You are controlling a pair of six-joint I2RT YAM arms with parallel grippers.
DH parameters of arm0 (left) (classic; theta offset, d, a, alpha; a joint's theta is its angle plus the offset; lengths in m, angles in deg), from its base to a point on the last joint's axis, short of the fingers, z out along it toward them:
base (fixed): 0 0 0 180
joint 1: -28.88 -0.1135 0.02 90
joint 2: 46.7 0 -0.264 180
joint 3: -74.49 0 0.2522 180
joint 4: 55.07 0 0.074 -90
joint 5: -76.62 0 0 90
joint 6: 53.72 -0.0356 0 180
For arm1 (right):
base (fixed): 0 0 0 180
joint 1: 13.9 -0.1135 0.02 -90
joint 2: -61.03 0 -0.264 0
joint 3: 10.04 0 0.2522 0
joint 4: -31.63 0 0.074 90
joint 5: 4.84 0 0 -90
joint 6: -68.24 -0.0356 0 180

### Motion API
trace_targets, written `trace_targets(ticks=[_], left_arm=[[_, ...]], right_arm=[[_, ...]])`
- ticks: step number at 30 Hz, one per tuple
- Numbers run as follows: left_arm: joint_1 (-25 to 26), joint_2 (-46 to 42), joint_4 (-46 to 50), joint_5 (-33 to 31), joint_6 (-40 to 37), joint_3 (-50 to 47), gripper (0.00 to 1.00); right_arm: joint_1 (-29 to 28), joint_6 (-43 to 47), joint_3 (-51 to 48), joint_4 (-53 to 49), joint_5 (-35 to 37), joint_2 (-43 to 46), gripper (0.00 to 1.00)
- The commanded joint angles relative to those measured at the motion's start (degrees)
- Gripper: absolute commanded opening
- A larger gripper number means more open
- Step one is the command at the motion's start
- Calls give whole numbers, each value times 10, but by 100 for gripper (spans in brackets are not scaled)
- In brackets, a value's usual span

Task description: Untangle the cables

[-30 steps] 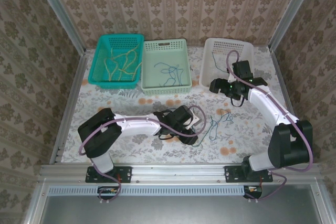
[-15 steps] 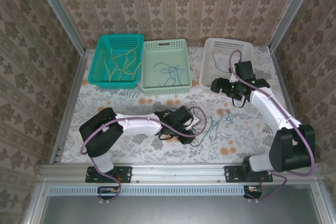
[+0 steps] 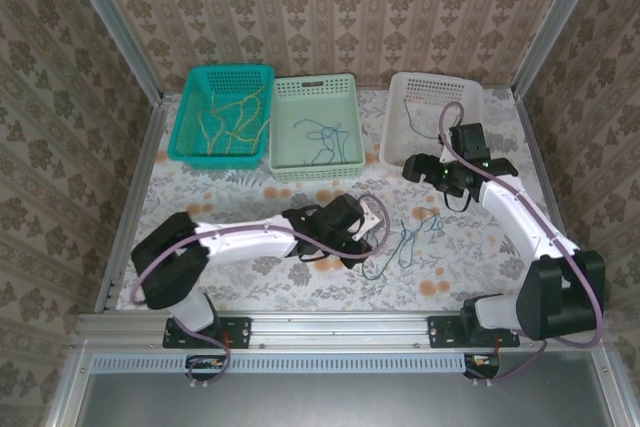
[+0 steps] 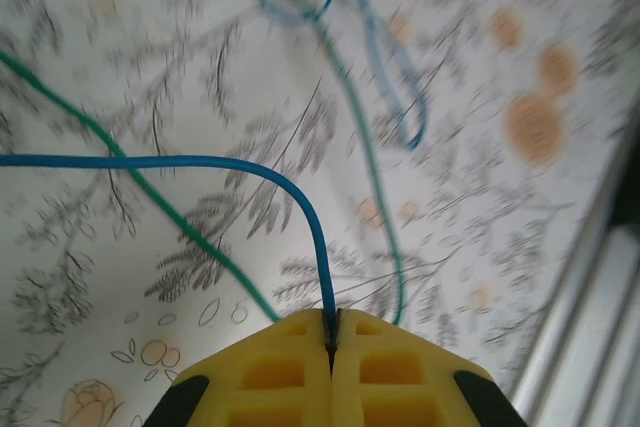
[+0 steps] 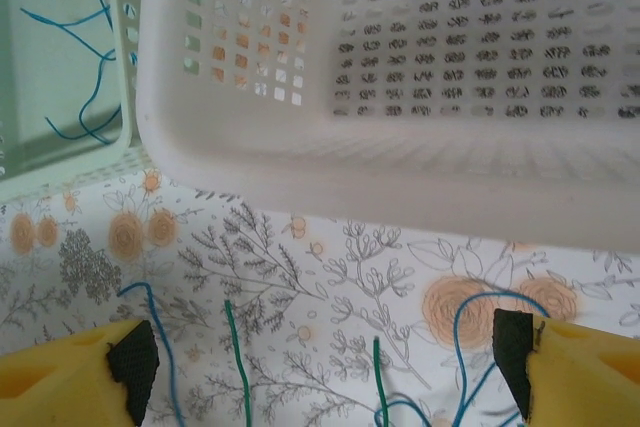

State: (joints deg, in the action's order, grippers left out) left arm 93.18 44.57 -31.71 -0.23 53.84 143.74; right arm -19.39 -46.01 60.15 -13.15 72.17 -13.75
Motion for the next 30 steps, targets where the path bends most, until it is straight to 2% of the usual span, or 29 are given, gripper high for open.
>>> trace_targets(ticks=[1,7,10,13,15,17,20,22,24,27,30], left_arm=[[-19,-72,-54,18,15,-18,0],[-85,-151,-188,99,95,-69,0],[-119,-178,-222,131,112,-63,0],[-164,-189,-201,163,99,-22,0],[-198,-179,-135,172,59,30,0],[-231,-150,-56,179,8,101,0],[-287,-81,13,233,-38,193,0],[-323,-17,44,297,-62,246,0],[-351,46,85,326,-87,298,0],[-375,134,129,378,-122,366,0],[-378,206,165,417,-156,419,0]], right_arm=[[1,-1,-25,-1,-18,46,91],[-45,-13,-51,6,-6,95,91],[-47,-24,-69,22,7,127,91],[-47,-26,-73,24,3,143,91],[-53,-23,-72,15,-1,141,91],[-63,-21,-75,11,2,137,90],[-85,-22,-88,16,13,131,90],[-101,-21,-93,13,30,126,90],[-110,-23,-96,6,45,125,89],[-112,-38,-102,-28,66,134,88],[-111,-51,-103,-73,87,148,86]])
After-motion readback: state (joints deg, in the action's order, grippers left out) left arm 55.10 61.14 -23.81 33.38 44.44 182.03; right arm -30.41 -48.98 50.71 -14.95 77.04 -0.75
